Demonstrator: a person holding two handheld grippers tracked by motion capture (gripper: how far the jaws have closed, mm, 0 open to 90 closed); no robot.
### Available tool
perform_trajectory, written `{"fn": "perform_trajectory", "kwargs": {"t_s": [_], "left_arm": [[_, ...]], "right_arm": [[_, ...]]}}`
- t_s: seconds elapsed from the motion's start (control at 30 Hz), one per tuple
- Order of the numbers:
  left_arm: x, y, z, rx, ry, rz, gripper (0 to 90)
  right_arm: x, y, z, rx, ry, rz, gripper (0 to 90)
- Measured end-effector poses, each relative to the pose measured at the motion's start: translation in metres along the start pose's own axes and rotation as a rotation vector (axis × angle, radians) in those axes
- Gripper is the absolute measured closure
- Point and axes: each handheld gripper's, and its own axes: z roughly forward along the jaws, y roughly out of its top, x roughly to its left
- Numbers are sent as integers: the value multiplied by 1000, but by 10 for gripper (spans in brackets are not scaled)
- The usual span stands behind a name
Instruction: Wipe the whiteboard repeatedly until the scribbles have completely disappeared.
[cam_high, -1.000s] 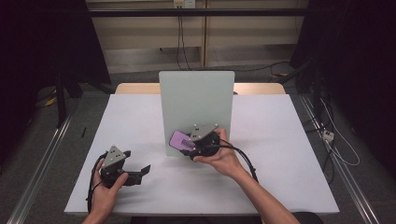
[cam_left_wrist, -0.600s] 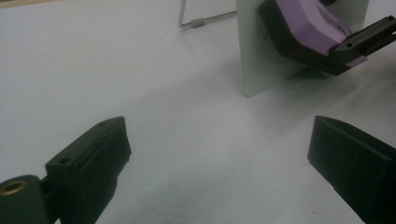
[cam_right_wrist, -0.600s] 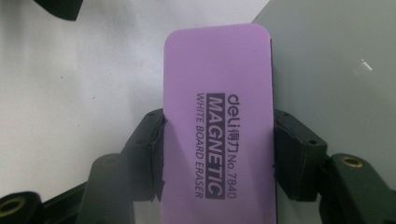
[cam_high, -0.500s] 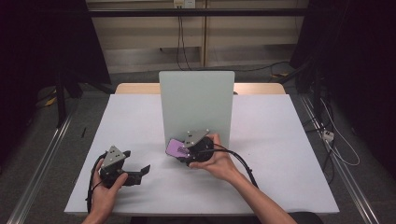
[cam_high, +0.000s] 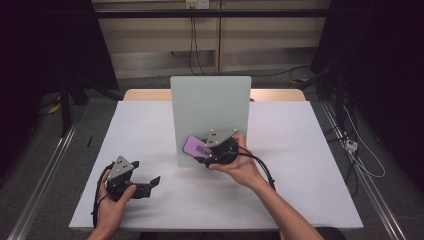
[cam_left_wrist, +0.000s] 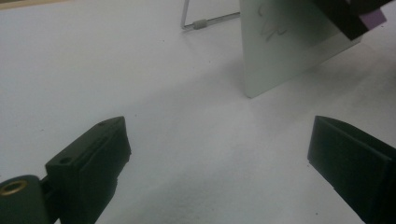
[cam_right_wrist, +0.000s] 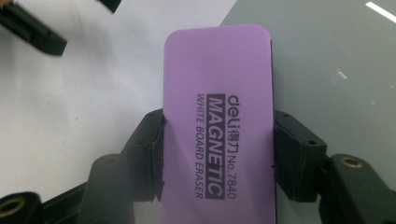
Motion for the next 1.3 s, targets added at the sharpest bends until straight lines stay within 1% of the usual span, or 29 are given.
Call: {"fn": "perform_trajectory", "kwargs": {"t_s": [0.07, 0.1, 0.13, 0.2, 0.3, 0.4, 0.53, 0.57, 0.63, 0.8, 1.0, 1.1, 1.3], "left_arm": [[0, 0, 0, 2, 0, 7, 56], [0, 0, 1, 3, -1, 0, 56], [0, 0, 1, 3, -1, 6, 56], [0, 0, 0, -2, 1, 2, 56], [1, 0, -1, -1, 3, 8, 56], [1, 0, 0, 1, 0, 0, 56], [0, 0, 0, 1, -2, 10, 56], [0, 0, 0, 4, -1, 16, 56], [0, 0, 1, 4, -1, 7, 56], [0, 0, 1, 3, -1, 8, 56], [0, 0, 0, 5, 0, 8, 56], [1, -1, 0, 5, -1, -1, 56], [1, 0, -1, 2, 0, 10, 56]], "right_arm": [[-4, 5, -4, -14, -8, 5, 415], [-5, 8, -5, -14, -12, 1, 415], [-6, 11, -5, -13, -17, -4, 415], [-8, 16, -6, -20, -26, -9, 415], [-8, 17, -4, -24, -25, -11, 415], [-3, 15, 0, -14, -20, -14, 415], [3, 15, 10, 2, -5, -28, 415], [4, 16, 12, 1, -4, -26, 415], [4, 17, 14, -5, -2, -25, 415], [6, 19, 19, -8, 2, -32, 415], [17, 16, 33, 13, 22, -40, 416], [20, 15, 39, 27, 38, -45, 415], [26, 12, 48, 56, 65, -54, 416]]}}
